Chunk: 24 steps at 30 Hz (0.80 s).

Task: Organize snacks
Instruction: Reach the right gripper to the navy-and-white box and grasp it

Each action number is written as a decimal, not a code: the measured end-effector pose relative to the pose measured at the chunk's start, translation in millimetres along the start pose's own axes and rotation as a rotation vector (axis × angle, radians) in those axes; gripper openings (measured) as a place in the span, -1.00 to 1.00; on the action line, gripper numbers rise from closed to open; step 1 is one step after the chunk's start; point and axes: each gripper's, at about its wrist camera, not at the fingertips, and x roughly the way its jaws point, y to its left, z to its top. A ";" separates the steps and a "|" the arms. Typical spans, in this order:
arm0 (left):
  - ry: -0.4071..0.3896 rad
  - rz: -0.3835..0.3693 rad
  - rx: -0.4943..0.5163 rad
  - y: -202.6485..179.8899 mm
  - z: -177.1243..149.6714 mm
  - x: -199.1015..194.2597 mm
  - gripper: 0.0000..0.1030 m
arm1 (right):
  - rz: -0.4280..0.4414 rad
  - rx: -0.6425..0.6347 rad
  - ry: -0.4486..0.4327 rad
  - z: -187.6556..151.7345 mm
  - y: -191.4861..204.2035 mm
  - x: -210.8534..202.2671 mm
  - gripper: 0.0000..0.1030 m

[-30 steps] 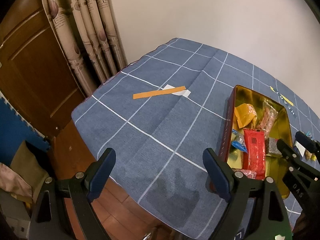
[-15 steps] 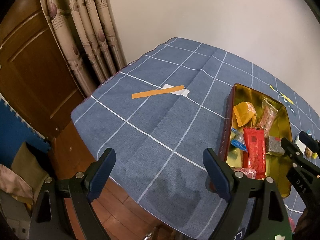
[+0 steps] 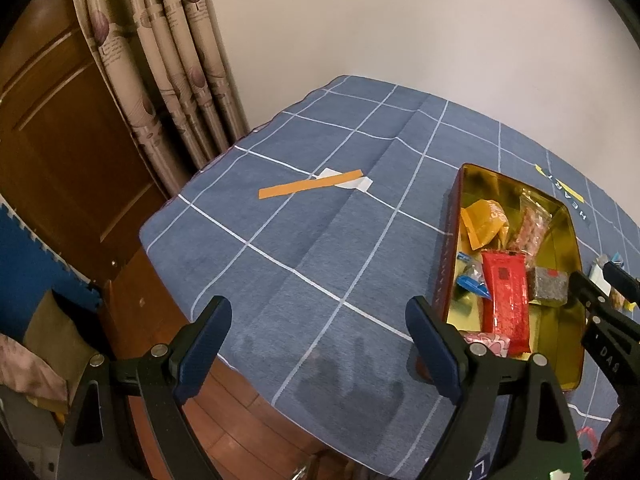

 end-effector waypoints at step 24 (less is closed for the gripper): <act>0.028 -0.038 0.040 -12.1 -1.4 2.4 0.68 | -0.011 0.365 0.109 -60.1 -102.3 15.9 0.22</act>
